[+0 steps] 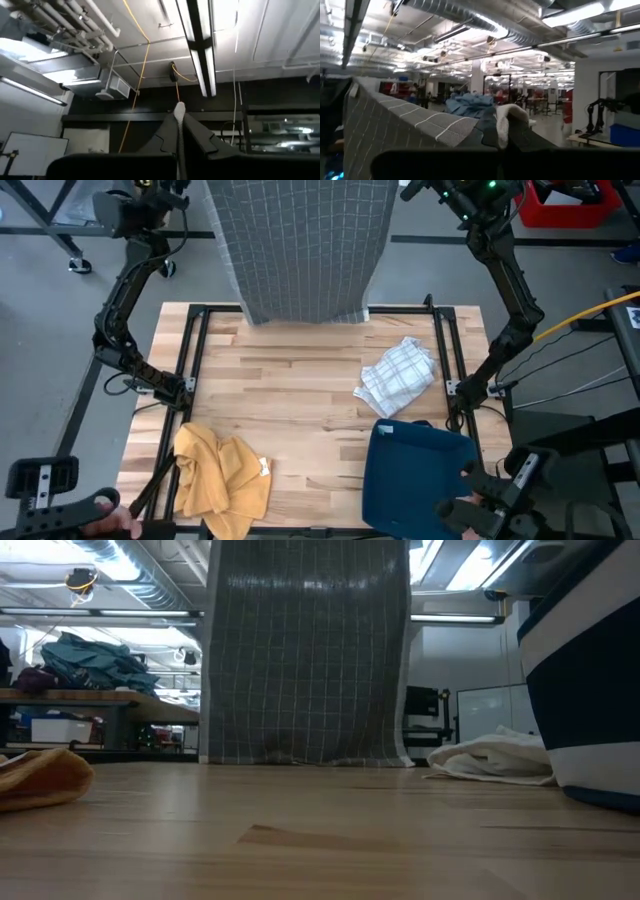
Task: Fold towel
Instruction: Fold the gray kitchen towel
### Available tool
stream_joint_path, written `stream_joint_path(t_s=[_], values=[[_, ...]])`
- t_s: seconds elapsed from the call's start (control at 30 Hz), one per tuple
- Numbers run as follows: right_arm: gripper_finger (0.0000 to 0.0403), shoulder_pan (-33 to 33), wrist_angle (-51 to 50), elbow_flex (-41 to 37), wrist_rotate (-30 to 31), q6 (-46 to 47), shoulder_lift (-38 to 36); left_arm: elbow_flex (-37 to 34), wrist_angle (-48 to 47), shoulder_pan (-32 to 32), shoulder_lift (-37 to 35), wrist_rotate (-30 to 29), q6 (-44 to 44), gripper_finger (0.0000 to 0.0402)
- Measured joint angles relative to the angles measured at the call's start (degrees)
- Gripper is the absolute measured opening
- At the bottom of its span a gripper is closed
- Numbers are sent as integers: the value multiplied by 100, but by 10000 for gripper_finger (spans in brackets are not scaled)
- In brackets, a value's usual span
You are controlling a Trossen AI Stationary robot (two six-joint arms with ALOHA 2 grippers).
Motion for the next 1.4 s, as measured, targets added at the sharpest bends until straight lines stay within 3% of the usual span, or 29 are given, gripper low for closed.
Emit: stream_joint_path(t_s=[0.13, 0.37, 0.6, 0.97, 1.07, 1.23, 1.4], values=[[1, -167, 54, 0, -224, 6, -4, 0, -10, -39, -3, 62, 245, 0], [1, -152, 229, 0, -195, 60, 10, -2, -48, -44, -1, -695, 378, 0], [1, -135, 1031, -4, -247, 12, 26, -9, -64, -55, 8, -1440, 819, 0], [1, -135, 1290, -13, -237, -7, 48, 12, -40, -61, 10, -2072, 1226, 0], [1, -133, 1324, -13, -296, 130, 48, 16, -13, -61, 10, -2001, 1113, 0], [1, -159, 1195, -12, -986, 994, 8, 31, 25, -37, -17, -1198, -503, 0], [1, -166, 30, 4, -1452, 1247, -310, 35, -70, -31, -183, -310, -1698, 0]])
